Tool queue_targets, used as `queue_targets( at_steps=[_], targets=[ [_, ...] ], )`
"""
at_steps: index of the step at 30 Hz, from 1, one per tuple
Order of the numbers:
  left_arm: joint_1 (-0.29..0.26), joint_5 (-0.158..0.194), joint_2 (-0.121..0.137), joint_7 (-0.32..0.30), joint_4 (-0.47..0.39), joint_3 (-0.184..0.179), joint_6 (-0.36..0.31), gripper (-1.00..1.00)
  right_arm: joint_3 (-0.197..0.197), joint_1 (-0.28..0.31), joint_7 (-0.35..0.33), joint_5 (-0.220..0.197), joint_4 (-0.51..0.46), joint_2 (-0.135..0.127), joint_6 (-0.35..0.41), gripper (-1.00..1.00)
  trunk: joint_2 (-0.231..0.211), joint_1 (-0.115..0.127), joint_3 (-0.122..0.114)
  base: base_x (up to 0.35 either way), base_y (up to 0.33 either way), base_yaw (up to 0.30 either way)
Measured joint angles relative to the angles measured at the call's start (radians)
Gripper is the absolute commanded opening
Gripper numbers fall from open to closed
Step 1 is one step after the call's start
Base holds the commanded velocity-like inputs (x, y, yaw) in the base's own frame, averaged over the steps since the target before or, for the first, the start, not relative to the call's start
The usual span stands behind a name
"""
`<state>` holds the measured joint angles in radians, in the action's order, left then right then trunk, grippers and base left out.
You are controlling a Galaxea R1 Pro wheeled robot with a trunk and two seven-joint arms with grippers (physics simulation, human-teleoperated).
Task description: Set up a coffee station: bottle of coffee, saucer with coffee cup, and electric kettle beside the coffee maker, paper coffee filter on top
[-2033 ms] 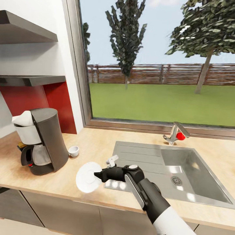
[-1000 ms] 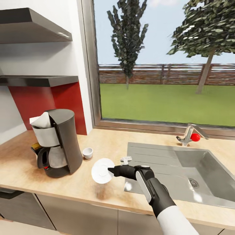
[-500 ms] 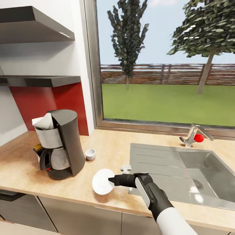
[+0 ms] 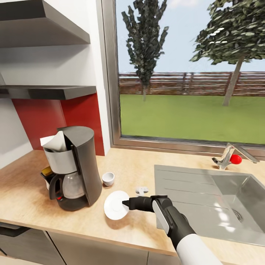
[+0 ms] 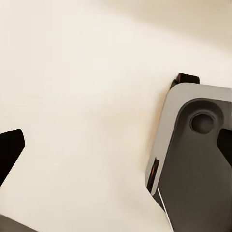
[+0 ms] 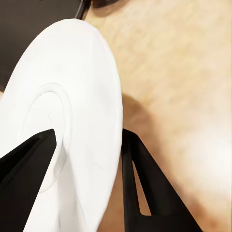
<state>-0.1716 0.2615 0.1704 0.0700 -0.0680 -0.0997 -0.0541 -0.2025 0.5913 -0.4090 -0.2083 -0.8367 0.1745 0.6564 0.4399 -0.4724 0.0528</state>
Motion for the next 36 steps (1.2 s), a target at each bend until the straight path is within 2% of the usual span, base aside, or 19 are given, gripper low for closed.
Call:
queue_targets(
  at_steps=[6, 22, 23, 36],
  targets=[
    [0.000, 0.000, 0.000, 0.000, 0.000, 0.001, 0.000, 1.00, 0.001, 0.000, 0.000, 0.001, 0.000, 0.000, 0.000, -1.00, 0.000, 0.000, 0.000, 0.007, 0.011, 0.000],
    [0.000, 0.000, 0.001, 0.000, 0.001, 0.001, 0.000, 1.00, 0.000, 0.000, 0.000, 0.001, 0.000, 0.000, 0.000, -1.00, 0.000, 0.000, 0.000, 0.100, 0.135, 0.000],
    [0.000, 0.000, 0.001, 0.000, 0.001, 0.001, 0.000, 1.00, 0.000, 0.000, 0.000, 0.001, 0.000, 0.000, 0.000, 1.00, 0.000, 0.000, 0.000, 0.092, 0.076, 0.000],
    [0.003, 0.001, 0.001, 0.000, 0.000, 0.001, 0.000, 1.00, 0.000, 0.000, 0.000, -0.001, 0.002, 0.000, 0.002, 1.00, 0.000, 0.000, 0.000, 0.021, 0.005, 0.000]
  ],
)
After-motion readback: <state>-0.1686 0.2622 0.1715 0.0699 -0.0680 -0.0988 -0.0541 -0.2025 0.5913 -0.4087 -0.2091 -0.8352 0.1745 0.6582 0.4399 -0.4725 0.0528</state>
